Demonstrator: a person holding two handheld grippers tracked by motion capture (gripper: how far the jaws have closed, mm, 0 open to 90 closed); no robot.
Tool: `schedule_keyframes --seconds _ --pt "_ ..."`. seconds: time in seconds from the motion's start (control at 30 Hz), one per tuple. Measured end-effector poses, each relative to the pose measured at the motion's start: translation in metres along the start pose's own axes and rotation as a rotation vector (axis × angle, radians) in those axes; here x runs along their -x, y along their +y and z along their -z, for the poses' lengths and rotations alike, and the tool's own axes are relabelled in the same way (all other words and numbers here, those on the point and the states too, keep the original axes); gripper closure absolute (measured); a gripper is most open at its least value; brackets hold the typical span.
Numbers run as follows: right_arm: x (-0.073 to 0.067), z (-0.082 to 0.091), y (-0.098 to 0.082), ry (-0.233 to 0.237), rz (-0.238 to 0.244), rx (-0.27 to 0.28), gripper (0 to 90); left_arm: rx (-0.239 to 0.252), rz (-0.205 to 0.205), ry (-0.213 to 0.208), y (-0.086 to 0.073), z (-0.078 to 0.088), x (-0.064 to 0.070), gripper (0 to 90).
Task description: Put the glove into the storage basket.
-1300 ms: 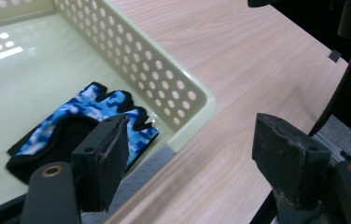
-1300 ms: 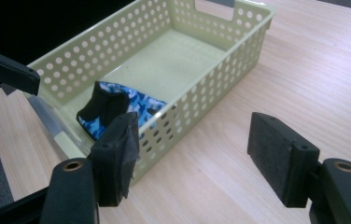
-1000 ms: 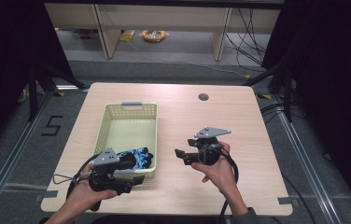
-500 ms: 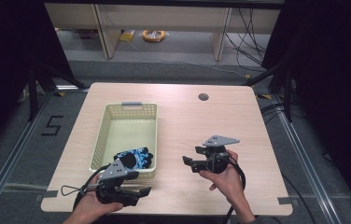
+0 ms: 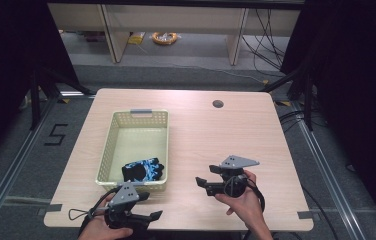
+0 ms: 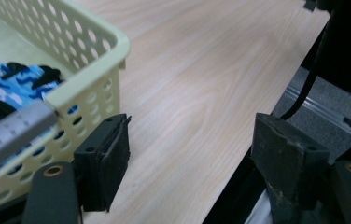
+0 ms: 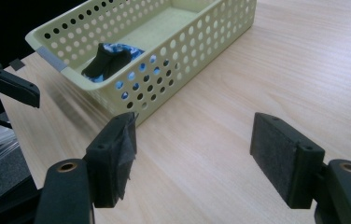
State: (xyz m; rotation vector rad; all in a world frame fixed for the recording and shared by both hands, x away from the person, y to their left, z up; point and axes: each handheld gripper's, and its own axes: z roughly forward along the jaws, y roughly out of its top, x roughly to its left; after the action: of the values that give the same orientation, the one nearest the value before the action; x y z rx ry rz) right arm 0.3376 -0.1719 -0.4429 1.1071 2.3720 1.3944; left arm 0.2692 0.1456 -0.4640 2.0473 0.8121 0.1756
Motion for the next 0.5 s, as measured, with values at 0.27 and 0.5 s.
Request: schedule_keyframes --seconds 0.27,0.5 --pt "-0.005 0.004 -0.013 0.007 -0.011 0.011 32.6 -0.024 -0.004 0.018 -0.016 -0.001 -0.001 27.6" --pt "-0.007 0.005 -0.023 0.002 -0.023 -0.006 32.7 -0.049 -0.006 0.046 -0.028 -0.002 -0.005 28.1"
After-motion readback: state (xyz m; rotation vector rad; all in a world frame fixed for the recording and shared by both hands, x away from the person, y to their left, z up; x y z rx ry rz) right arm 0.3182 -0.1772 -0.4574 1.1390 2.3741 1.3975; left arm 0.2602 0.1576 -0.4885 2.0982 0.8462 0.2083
